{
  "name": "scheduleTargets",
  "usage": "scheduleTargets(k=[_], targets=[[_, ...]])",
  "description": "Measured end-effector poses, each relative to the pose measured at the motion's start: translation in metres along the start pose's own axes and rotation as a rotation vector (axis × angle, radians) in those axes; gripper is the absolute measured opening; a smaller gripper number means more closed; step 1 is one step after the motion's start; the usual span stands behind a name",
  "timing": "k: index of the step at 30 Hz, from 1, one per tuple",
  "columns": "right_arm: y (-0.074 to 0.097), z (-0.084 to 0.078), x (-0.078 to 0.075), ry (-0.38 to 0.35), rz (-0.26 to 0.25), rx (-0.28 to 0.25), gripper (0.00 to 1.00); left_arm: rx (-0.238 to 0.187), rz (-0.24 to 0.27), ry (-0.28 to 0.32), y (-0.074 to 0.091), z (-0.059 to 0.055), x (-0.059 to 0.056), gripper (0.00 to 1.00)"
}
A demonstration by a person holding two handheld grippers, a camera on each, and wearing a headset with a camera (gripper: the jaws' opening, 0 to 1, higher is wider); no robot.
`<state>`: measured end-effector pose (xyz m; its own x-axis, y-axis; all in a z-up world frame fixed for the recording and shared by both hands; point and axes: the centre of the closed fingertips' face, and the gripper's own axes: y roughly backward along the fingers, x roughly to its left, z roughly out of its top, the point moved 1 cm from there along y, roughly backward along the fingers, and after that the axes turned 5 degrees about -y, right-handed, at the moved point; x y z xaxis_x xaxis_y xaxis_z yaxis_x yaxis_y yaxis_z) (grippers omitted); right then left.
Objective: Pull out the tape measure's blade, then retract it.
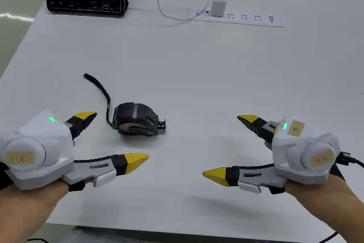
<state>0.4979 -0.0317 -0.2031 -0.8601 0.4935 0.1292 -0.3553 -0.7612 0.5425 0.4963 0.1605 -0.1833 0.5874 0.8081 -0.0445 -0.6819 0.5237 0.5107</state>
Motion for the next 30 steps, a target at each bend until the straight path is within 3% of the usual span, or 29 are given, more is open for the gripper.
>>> scheduleTargets(k=[20, 30], targets=[[0.028, -0.016, -0.004, -0.054, -0.057, -0.022, 0.90, 0.015, -0.023, -0.025, 0.014, -0.012, 0.000, 0.92], [0.040, -0.020, -0.006, -0.057, -0.089, -0.031, 0.91, 0.013, -0.029, -0.042, 0.017, -0.013, -0.003, 0.92]])
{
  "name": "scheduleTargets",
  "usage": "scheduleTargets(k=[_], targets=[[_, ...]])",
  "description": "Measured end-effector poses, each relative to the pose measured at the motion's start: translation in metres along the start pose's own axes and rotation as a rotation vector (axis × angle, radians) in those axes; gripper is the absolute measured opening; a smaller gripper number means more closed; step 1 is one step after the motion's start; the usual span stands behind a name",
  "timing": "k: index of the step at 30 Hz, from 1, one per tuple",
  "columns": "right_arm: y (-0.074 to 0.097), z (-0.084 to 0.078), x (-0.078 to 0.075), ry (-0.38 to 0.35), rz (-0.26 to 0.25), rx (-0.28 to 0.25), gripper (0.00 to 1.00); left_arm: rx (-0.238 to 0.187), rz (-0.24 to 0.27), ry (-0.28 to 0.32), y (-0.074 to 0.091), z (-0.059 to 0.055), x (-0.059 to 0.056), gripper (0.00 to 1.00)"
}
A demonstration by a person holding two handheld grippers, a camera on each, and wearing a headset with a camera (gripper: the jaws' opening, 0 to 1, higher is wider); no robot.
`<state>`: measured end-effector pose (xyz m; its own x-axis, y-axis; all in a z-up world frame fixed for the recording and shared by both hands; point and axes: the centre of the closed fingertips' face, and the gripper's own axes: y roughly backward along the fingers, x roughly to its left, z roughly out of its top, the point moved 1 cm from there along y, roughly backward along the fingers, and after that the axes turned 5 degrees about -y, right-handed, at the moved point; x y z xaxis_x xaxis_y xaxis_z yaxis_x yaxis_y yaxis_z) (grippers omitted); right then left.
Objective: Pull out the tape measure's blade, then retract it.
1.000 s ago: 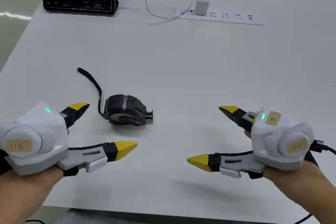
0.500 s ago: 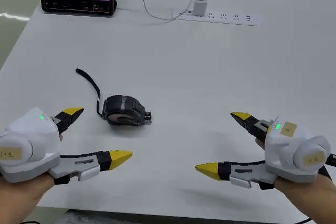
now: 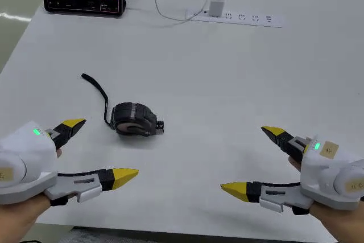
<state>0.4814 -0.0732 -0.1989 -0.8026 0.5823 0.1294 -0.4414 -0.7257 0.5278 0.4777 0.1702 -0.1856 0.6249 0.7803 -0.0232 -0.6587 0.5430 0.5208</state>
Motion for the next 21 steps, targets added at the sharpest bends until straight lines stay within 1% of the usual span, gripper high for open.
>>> scheduleTargets(k=[6, 10, 13, 21], targets=[[0.0024, -0.0015, -0.0026, -0.005, -0.011, -0.003, 0.91, 0.001, -0.001, 0.000, 0.0006, -0.0009, -0.0001, 0.92], [0.0029, -0.0021, -0.0018, -0.004, -0.018, -0.008, 0.91, 0.001, -0.001, 0.002, 0.0004, -0.0016, -0.0003, 0.91], [0.0032, -0.0044, -0.0013, -0.004, -0.019, -0.004, 0.90, 0.000, 0.000, 0.003, 0.0004, -0.0014, -0.0001, 0.91], [0.0047, -0.0030, -0.0012, 0.003, -0.020, -0.003, 0.90, 0.000, 0.000, 0.003, 0.0009, -0.0019, -0.0001, 0.91]])
